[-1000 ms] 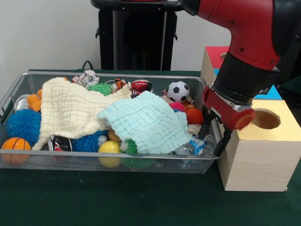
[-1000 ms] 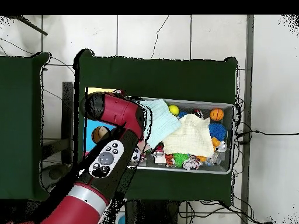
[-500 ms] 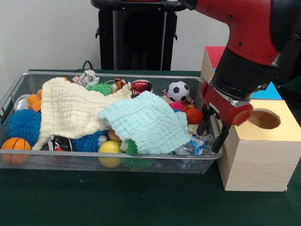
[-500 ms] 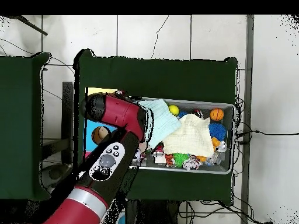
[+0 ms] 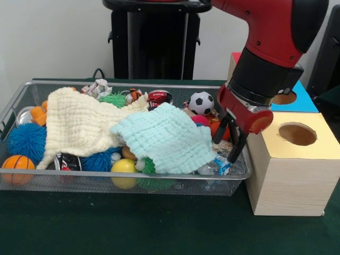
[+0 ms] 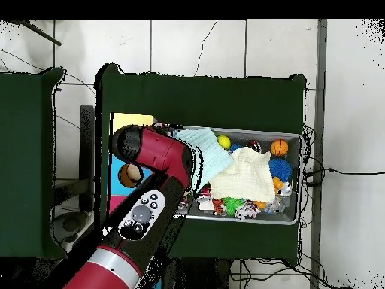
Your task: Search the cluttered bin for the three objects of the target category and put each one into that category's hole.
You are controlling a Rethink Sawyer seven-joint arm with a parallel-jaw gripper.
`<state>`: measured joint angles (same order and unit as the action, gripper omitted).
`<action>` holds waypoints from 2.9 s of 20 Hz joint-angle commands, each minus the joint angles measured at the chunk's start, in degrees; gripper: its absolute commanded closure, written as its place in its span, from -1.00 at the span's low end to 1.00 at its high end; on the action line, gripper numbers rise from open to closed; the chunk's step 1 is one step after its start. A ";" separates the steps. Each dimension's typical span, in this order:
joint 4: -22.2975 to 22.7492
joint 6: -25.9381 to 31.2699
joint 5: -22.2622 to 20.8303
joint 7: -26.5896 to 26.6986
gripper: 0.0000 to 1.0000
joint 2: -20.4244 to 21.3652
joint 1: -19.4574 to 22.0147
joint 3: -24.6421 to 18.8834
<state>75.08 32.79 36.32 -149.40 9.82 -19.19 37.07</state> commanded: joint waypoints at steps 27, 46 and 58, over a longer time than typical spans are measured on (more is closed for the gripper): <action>5.33 -1.62 0.59 -8.04 -1.00 -0.58 2.52 -9.66; 2.34 -0.88 1.47 -11.99 -1.00 -3.47 0.40 -8.41; -0.25 -0.68 1.96 -13.36 -1.00 -5.67 0.07 -7.57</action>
<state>76.26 32.75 36.40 -149.40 8.30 -19.44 36.32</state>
